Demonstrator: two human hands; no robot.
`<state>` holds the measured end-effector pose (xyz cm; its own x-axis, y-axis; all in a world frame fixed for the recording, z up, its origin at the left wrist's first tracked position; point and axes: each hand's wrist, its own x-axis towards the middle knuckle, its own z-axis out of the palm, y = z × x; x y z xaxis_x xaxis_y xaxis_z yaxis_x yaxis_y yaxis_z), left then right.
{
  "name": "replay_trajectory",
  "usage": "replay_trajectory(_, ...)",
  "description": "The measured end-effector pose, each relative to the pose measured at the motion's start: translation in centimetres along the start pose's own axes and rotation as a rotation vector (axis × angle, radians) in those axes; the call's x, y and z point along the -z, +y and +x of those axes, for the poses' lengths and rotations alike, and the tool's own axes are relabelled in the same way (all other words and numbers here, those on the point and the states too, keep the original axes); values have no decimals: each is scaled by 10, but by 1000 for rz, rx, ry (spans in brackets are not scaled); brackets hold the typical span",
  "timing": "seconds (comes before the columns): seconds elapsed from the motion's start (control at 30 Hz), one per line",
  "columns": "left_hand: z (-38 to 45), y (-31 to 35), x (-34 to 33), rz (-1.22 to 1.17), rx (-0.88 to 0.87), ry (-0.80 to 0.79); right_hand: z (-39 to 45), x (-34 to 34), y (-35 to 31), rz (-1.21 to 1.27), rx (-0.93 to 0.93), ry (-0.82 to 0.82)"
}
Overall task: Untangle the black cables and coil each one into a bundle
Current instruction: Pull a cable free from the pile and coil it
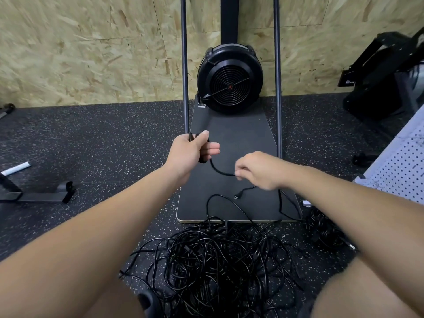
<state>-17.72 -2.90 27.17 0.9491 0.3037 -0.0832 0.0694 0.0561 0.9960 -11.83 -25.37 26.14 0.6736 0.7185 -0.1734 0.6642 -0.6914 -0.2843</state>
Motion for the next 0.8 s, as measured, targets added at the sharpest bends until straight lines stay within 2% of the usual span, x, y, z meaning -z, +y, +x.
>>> replay_trajectory(0.07,-1,1,-1,21,-9,-42,-3,10,-15,44,118,36)
replay_trajectory(0.2,-10,2,-4,154,-25,-147,-10,22,-32,229,240,208)
replay_trajectory(0.3,-18,0,-10,272,-50,-277,-13,23,-30,386,232,321)
replay_trajectory(0.47,-17,0,-18,148,30,-364,-8,24,-17,527,167,501)
replay_trajectory(0.67,-14,-1,-18,57,74,-505,-5,21,-3,696,80,492)
replay_trajectory(0.8,-9,-4,-10,103,19,-517,-4,22,11,968,3,344)
